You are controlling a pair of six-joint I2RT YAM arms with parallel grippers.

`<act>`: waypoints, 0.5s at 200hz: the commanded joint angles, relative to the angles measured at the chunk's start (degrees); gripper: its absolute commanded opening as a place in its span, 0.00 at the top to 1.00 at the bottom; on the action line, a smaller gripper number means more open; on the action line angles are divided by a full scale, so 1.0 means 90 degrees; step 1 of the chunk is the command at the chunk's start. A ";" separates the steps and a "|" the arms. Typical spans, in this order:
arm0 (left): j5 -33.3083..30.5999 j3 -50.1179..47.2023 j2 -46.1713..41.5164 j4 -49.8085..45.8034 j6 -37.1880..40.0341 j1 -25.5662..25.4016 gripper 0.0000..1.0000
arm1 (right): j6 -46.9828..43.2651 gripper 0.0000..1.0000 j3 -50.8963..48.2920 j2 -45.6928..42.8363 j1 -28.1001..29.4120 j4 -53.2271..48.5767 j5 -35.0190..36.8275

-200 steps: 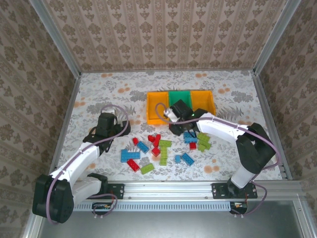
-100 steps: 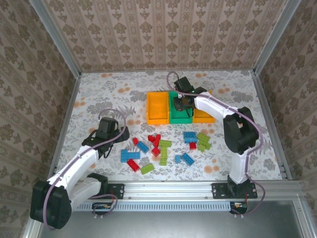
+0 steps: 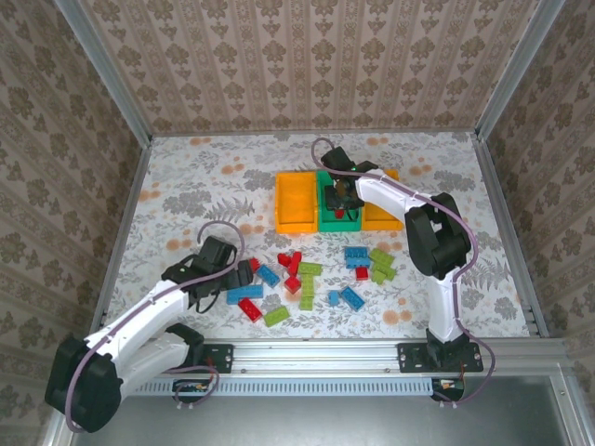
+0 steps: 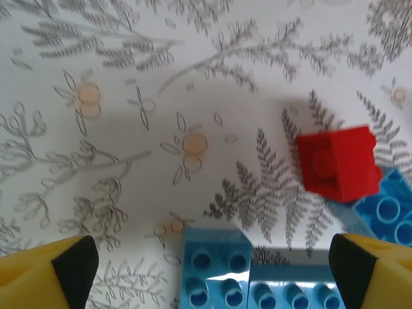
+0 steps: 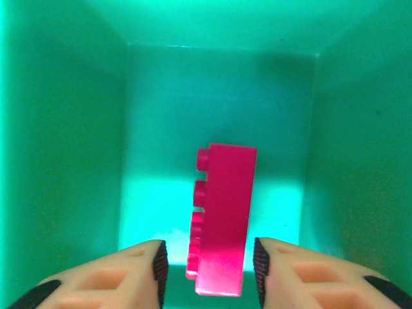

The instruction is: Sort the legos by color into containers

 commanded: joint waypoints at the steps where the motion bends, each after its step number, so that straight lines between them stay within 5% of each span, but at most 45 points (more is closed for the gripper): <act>1: 0.0119 -0.0101 -0.0085 -0.0415 -0.0528 -0.0140 0.05 | 0.0132 0.49 0.0057 -0.0038 0.0034 -0.0186 0.0172; 100: 0.0067 -0.0105 0.0555 -0.0136 -0.0689 -0.0213 0.13 | 0.0247 0.34 -0.0443 -0.0801 0.0044 0.0030 0.0076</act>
